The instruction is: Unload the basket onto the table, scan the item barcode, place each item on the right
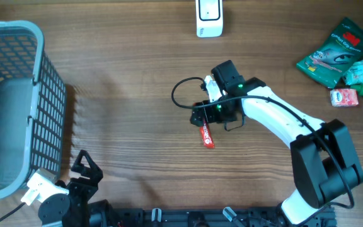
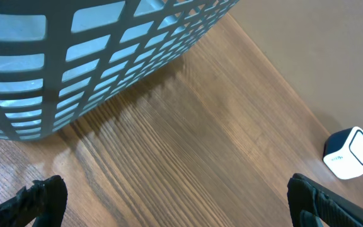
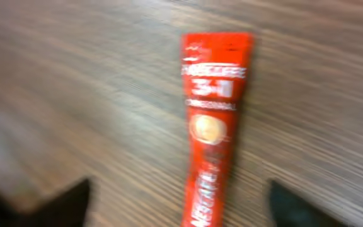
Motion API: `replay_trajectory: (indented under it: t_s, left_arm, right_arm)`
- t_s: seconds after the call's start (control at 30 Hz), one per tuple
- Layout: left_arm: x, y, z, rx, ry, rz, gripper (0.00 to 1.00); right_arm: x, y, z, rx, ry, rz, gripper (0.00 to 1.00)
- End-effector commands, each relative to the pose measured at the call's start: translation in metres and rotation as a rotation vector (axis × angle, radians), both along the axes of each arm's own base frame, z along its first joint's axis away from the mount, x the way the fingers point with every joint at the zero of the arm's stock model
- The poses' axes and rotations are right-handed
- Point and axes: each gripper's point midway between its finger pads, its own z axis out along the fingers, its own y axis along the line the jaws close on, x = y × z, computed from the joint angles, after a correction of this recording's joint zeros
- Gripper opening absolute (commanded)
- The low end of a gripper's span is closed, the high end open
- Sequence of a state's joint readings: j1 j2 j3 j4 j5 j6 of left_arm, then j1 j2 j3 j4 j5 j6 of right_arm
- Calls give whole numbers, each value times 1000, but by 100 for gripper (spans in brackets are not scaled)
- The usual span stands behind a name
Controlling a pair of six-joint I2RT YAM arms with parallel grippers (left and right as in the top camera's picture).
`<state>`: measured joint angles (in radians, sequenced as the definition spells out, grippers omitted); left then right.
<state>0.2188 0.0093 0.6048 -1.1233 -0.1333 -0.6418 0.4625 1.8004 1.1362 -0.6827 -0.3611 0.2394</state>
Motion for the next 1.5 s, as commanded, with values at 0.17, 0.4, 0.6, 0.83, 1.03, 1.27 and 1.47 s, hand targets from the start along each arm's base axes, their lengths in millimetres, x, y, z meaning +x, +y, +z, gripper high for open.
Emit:
replay_trajectory:
  t_s: [0.17,0.4,0.6,0.83,1.03,1.27,1.47]
  left_arm:
    - [-1,2,0,2,-2,16,100]
    - [-1,2,0,2,-2,16,100]
    - [-1,2,0,2,-2,16,100]
    - [-1,2,0,2,-2,16,100]
    - [-1,2,0,2,-2,16,100]
    - [-1,2,0,1,-2,16,100]
    - [-1,2,0,2,-2,16,100]
  right_arm:
    - [11,-15,44,-165,27,-209,63]
    - [-37,-12,28,-148,437,-727,100]
    - [-51,-28,25,-221,411,-648,100]
    - [-82,-96,85,-420,130,-818,100]
    - [-87,-40,59,31,61,-969,95]
    - [-87,-30,11,67,107,-1028,95]
    - [-87,-27,-30,-1,241,-1156,99]
